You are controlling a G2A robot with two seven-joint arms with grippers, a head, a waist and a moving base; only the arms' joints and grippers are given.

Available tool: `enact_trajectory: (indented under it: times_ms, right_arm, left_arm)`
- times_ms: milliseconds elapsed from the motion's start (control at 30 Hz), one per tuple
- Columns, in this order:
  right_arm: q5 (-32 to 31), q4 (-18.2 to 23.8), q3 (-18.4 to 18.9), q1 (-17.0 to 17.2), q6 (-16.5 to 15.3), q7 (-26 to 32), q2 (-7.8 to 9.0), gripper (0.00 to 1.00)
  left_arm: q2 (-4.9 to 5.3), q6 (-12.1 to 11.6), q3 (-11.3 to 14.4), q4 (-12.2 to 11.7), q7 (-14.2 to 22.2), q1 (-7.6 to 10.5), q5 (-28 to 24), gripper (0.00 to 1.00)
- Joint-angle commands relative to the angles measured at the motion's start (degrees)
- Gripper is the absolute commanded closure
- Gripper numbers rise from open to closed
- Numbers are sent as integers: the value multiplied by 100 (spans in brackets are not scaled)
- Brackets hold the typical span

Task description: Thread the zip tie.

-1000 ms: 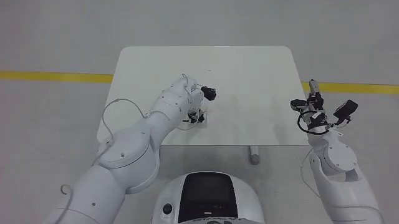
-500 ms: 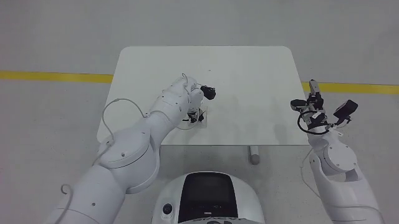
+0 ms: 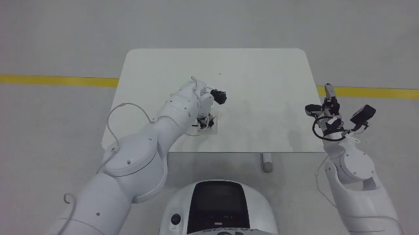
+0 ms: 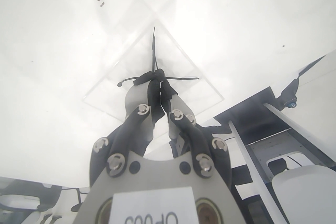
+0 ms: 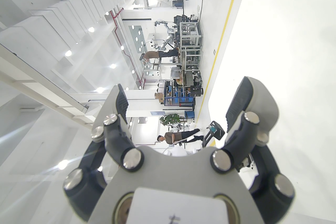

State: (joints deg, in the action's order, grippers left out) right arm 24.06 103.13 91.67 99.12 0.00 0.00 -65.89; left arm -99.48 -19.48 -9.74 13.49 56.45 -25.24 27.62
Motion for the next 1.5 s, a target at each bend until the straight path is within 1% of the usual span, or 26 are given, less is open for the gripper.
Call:
enact_trajectory:
  times_ms: [0, 267, 500, 733, 800, 833, 900, 1200, 1467]
  right_arm:
    - [0, 0, 0, 0, 0, 0, 0, 0]
    - [0, 0, 0, 0, 0, 0, 0, 0]
    - [0, 0, 0, 0, 0, 0, 0, 0]
    - [0, 0, 0, 0, 0, 0, 0, 0]
    - [0, 0, 0, 0, 0, 0, 0, 0]
    - [0, 0, 0, 0, 0, 0, 0, 0]
    - [0, 0, 0, 0, 0, 0, 0, 0]
    - [0, 0, 0, 0, 0, 0, 0, 0]
    - [0, 0, 0, 0, 0, 0, 0, 0]
  left_arm:
    - [1, 0, 0, 5, 7, 0, 7, 67]
    - [3, 0, 0, 23, 20, -2, 23, 71]
    - [-7, 0, 0, 27, 29, -25, 39, 78]
    - [-21, 0, 0, 3, 50, -42, 33, 78]
    - [-24, 0, 0, 0, 58, -43, 27, 80]
    - [-25, 0, 0, -3, 64, -43, 21, 84]
    - [-26, 0, 0, -7, 71, -43, 11, 88]
    - [-32, 0, 0, -28, 90, -46, -8, 100]
    - [-32, 0, 0, -25, 62, -27, -3, 100]
